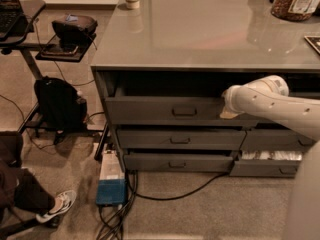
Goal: Open top drawer
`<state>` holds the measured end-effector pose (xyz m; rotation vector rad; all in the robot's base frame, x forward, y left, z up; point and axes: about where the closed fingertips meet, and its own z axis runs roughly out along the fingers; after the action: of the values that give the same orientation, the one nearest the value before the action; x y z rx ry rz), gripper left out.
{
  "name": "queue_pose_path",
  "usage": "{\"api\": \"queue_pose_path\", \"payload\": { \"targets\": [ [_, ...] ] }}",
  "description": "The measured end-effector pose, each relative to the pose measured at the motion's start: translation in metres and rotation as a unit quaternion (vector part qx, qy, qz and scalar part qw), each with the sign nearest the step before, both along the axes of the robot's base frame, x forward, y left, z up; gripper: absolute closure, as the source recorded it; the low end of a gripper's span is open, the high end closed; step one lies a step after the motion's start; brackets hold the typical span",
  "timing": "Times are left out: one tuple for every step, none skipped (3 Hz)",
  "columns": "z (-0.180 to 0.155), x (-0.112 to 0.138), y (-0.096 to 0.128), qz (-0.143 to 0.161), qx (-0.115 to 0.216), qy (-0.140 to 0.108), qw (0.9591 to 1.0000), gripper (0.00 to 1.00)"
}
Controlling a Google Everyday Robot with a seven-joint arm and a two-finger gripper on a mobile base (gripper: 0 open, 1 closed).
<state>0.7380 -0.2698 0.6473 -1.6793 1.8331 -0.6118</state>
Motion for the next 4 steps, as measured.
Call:
{"api": "queue_pose_path", "payload": {
  "targets": [
    [0.002,0.0,0.0,0.0,0.0,0.0,1.0,1.0],
    [0.002,-0.011,-0.001,0.002,0.002,0.003,1.0,1.0],
    [0.002,-0.011,-0.001,0.002,0.002,0.003,1.0,1.0],
    [-0.002,-0.016,-0.004,0.0,0.009,0.016,0.9998,1.0]
  ]
}}
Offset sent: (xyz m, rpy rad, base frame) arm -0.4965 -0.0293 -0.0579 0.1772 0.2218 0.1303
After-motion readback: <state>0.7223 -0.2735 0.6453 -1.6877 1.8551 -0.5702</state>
